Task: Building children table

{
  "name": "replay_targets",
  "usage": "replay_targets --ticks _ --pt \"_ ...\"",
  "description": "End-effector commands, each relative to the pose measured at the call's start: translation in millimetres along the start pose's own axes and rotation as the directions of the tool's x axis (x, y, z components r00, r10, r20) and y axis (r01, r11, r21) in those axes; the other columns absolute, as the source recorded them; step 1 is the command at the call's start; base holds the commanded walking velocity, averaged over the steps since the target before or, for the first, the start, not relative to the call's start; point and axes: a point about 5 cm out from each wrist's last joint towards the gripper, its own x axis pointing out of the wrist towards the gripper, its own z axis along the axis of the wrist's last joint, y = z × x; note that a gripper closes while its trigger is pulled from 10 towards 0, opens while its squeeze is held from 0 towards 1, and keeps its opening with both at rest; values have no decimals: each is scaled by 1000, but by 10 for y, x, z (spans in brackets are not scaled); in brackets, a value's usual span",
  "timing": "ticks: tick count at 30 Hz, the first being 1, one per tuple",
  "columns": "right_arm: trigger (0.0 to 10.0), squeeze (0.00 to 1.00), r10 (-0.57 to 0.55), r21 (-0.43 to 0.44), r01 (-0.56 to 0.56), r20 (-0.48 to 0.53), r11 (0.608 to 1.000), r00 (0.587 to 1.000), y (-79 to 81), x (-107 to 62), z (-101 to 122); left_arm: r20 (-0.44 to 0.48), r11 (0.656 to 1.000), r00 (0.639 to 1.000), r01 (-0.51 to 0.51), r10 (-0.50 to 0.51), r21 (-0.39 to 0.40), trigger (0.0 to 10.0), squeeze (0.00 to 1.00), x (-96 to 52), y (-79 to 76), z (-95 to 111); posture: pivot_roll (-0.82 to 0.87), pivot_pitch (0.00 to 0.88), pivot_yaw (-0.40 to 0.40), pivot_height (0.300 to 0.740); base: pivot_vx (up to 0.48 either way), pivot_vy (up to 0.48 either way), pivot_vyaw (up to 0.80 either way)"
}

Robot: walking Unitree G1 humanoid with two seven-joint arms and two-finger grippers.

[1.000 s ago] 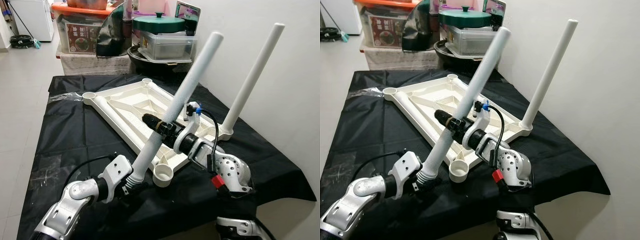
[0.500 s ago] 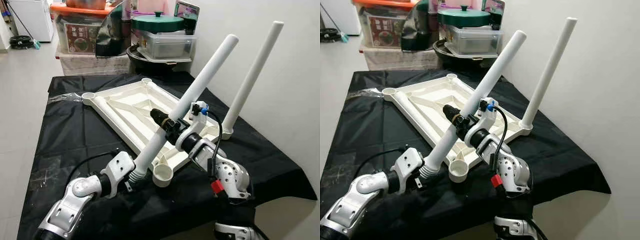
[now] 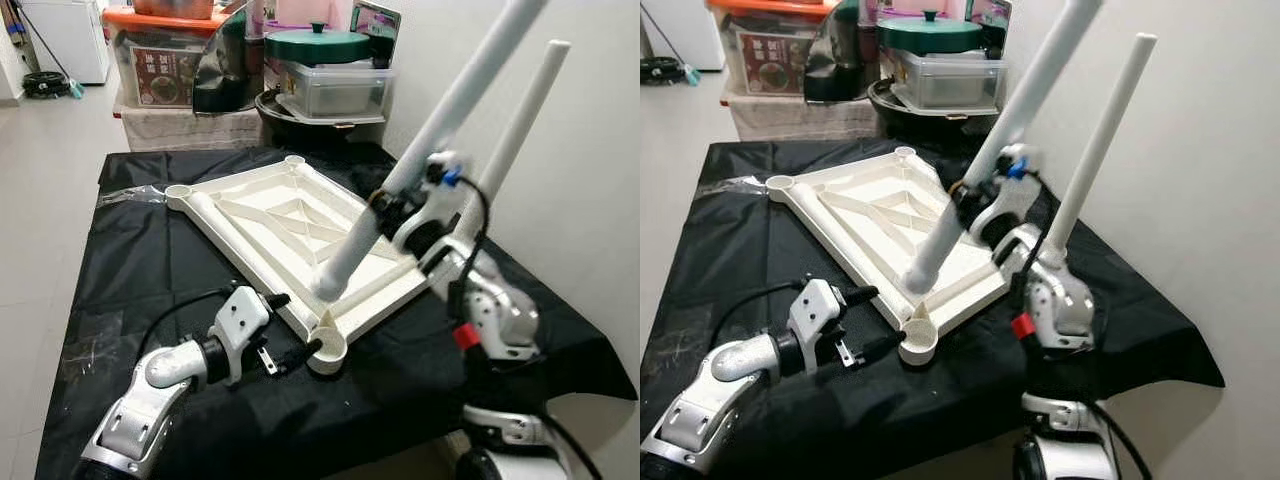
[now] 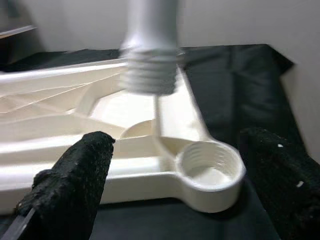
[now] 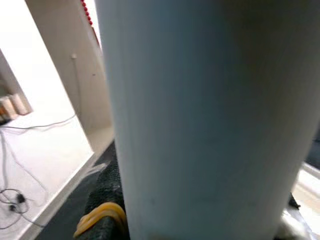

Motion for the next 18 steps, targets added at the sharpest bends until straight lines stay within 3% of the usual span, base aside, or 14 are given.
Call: replay_targets --ticks 1,5,6,12,14,18 --pt "0 0 -1 -36 2 29 999 1000 -43 -65 105 -5 993 995 -103 103 -50 10000 0 -82 83 -36 59 0 -86 740 0 0 0" --pt "0 0 64 -55 -64 5 996 998 -10 -170 74 -32 971 975 -223 221 -84 10000 0 -190 182 -108 60 0 -86 740 0 0 0" --pt "0 0 186 -78 -190 -52 979 981 87 -313 -33 -88 941 948 -316 307 -119 10000 0 -337 238 -216 61 0 -84 740 0 0 0" --pt "0 0 238 -88 -245 -85 965 968 117 -382 -86 -123 924 931 -359 344 -130 10000 0 -432 259 -277 63 0 -86 740 0 0 0" --pt "0 0 276 -99 -287 -110 953 955 118 -399 -120 -153 910 915 -393 373 -129 10000 0 -530 276 -323 72 0 -93 740 0 0 0" --pt "0 0 293 -107 -309 -140 945 946 112 -370 -199 -172 914 916 -385 362 -128 10000 0 -511 217 -349 78 0 -101 740 0 0 0"
